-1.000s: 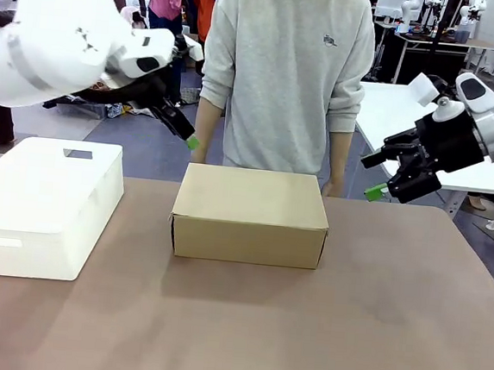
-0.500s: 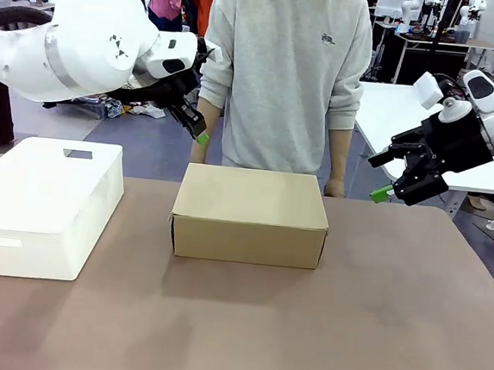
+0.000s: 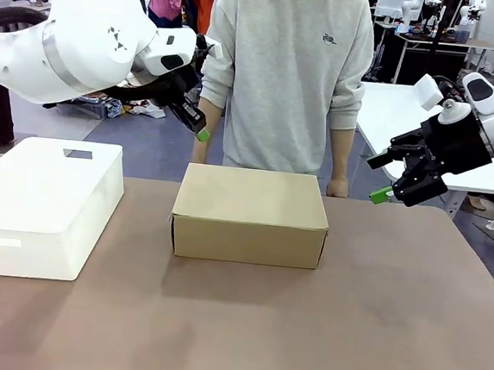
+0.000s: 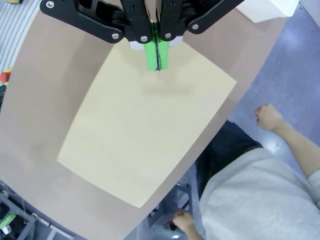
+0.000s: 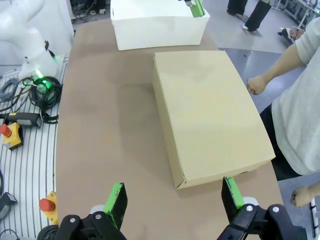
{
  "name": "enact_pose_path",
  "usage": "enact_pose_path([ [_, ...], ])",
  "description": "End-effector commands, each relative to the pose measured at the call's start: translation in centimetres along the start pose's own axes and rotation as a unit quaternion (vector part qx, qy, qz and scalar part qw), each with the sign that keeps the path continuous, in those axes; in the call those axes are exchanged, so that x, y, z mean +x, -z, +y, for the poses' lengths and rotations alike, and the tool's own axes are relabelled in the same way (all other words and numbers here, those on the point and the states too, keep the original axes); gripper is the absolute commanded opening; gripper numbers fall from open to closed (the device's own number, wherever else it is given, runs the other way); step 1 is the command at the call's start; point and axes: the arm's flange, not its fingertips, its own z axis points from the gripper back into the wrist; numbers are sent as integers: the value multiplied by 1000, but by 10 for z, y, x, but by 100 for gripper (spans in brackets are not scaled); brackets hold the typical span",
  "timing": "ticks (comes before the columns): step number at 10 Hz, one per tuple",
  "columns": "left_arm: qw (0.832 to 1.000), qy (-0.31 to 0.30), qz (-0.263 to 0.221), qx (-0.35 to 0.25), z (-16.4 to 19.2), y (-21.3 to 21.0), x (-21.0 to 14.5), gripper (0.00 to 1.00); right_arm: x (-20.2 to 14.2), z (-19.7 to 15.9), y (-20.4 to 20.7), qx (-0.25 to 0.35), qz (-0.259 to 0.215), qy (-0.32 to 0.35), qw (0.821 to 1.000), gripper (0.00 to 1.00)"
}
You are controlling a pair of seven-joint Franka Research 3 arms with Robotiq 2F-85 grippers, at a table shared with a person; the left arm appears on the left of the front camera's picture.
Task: Pack the shoes into the box.
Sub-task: Press down on the lid of the Shoes Box.
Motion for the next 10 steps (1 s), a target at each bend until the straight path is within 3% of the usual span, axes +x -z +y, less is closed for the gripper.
enact_pose_path([
  [1,1000,-3,4,15,1,1,2,0,2,-2,0,0,3,4,1000,100],
  [3,1000,1,1,3,1,2,-1,0,15,5,-3,-18,12,25,999,100],
  [6,996,-84,19,18,-6,23,19,0,55,22,-15,-59,95,98,989,100],
  [10,990,-134,40,23,-13,55,40,0,75,37,-30,-155,163,106,969,100],
])
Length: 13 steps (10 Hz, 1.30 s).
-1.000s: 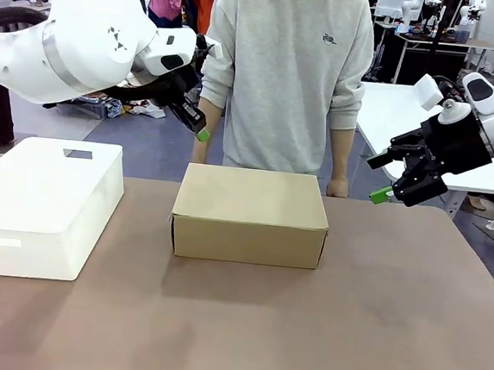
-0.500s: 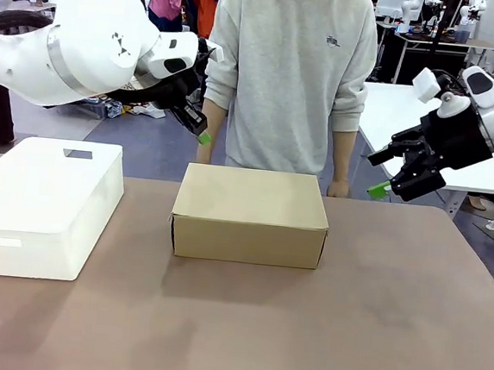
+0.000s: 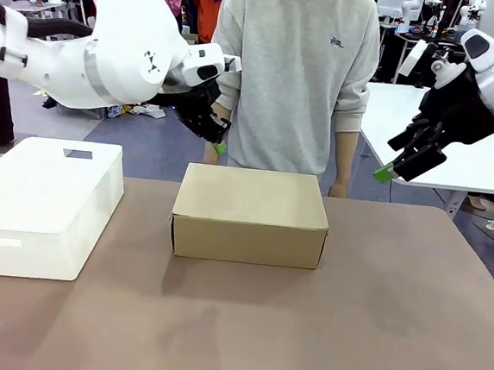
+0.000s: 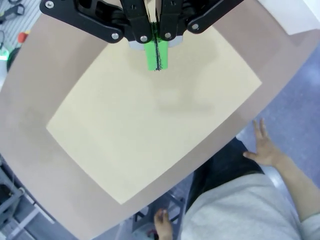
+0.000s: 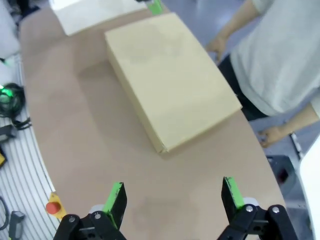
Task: Pack the shoes into the box.
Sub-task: Press down on the lid of the Shoes Box.
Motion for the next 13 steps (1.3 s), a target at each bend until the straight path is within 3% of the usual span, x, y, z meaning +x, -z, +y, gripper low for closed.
enact_pose_path([
  [1,1000,-21,12,13,-3,8,15,0,1,11,-9,-35,19,12,999,100],
  [6,999,-45,4,13,-8,41,35,0,0,28,-31,-87,-21,3,996,100],
  [7,999,-44,7,23,-8,48,40,0,5,17,-33,-62,-3,4,998,100],
  [13,998,-44,30,30,-2,107,56,0,5,17,-33,-62,-3,4,998,100],
])
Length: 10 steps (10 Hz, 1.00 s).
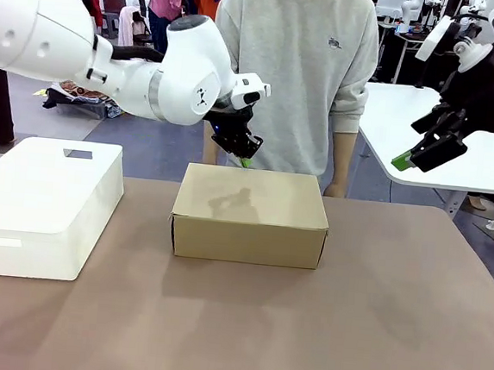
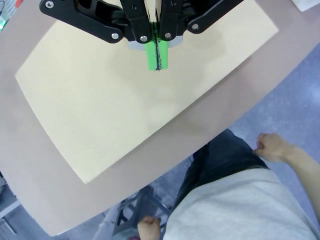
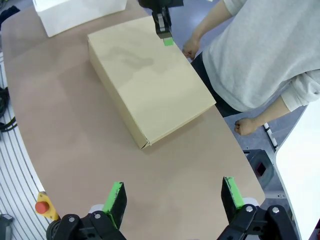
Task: Pack the shoes into the box.
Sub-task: Press down on the lid of the Shoes Box.
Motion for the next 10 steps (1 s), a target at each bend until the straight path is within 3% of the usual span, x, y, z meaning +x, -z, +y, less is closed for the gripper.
enact_pose_path([
  [1,1000,-7,5,9,-5,14,9,0,4,0,0,-3,4,12,1000,100],
  [6,1000,-6,25,14,-4,54,2,0,4,0,0,-3,4,12,1000,100],
  [10,999,-17,-18,27,0,-7,-2,0,4,0,0,-3,4,12,1000,100],
])
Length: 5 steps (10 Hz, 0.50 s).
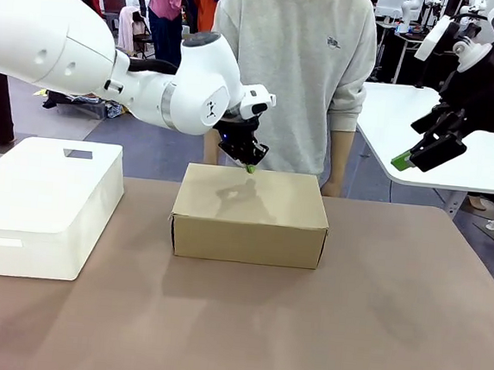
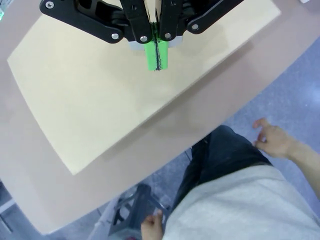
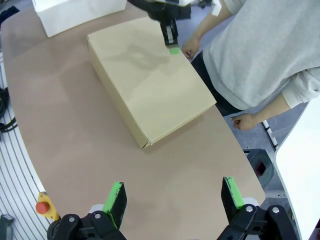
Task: Pack the shoes into the box.
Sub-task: Press down on the lid of the Shoes Box.
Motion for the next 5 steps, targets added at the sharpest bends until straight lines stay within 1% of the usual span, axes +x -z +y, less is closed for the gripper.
enact_pose_path([
  [1,1000,-5,-23,14,-1,-36,-19,0,3,-1,0,-3,3,11,1000,100],
  [3,999,2,-41,-15,-3,-52,-31,0,3,-1,0,-3,3,11,1000,100],
  [4,999,4,-47,-21,-4,-69,-40,0,3,-1,0,-3,3,11,1000,100],
  [5,999,0,-32,5,-6,-47,-7,0,3,-1,0,-3,3,11,1000,100],
])
